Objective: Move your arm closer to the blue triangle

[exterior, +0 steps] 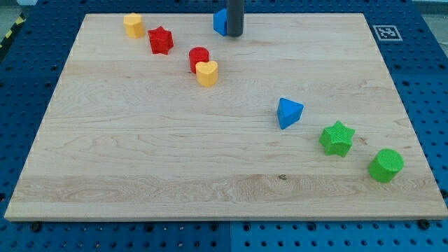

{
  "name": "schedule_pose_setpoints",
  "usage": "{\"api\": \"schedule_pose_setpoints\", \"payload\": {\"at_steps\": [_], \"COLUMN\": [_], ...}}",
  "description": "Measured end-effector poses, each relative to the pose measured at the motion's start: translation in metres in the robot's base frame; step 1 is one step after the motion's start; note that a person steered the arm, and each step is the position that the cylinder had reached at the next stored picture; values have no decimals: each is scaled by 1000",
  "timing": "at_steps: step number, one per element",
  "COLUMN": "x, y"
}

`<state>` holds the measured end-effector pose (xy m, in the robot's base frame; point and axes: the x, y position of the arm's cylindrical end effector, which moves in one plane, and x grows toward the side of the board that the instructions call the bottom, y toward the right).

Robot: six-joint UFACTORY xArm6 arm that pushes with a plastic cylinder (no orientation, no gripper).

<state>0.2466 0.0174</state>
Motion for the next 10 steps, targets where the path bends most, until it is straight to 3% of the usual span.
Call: {"api": "schedule_pose_setpoints", "payload": {"at_steps": [2,6,8,10], "x": [13,201,241,250], "y": [7,11,36,47]}}
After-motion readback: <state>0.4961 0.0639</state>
